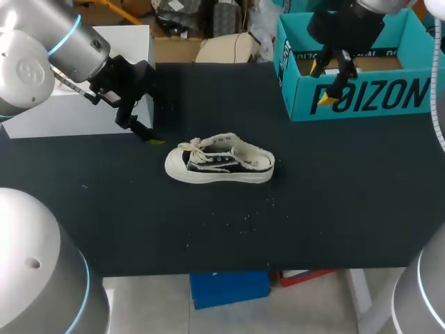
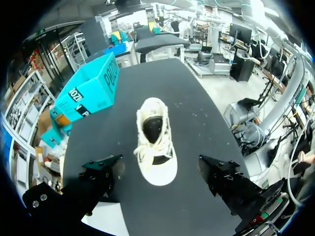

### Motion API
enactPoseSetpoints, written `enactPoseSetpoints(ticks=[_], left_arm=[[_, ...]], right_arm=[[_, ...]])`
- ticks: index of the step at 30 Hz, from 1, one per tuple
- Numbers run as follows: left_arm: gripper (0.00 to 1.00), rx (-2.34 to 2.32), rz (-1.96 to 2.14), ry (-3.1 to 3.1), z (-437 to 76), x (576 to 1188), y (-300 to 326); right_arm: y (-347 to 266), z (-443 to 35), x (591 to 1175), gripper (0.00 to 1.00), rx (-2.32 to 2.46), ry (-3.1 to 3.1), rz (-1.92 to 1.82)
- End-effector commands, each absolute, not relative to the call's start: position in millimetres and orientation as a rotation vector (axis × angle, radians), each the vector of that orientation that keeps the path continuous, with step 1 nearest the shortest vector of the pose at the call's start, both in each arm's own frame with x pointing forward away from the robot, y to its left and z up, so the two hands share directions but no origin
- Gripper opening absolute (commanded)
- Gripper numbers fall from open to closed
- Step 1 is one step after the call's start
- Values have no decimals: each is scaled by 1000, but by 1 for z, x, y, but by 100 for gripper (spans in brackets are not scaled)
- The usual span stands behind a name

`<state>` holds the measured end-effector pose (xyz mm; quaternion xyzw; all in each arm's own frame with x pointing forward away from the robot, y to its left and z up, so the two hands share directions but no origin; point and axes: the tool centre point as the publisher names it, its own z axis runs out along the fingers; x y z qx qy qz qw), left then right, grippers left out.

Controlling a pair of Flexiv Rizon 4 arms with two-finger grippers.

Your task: Take the shoe out of the shoebox, open the shoe tongue, remove and reinsert the insole, then place the shoe into the shoebox

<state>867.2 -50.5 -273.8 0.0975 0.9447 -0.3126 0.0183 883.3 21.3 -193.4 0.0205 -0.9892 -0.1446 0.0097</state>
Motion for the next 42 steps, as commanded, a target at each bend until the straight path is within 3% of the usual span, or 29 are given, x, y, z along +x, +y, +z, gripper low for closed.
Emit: enactPoseSetpoints(ticks=[1,10,22,36,42], left_arm=[[100,304,-972,2929,-275,867,-50],[100,304,-972,2929,-275,867,-50],[100,304,-972,2929,-275,867,-50],[100,304,-972,2929,-275,867,-50],[100,304,-972,2929,-275,867,-50]], right_arm=[[24,-192,873,100,192,-3230,-396],[24,-192,873,100,192,-3230,-396],[60,-265,838,100,-34,-3166,-718],[68,-272,839,100,-55,-3170,-754],[80,-309,844,100,-72,-2998,-1183]])
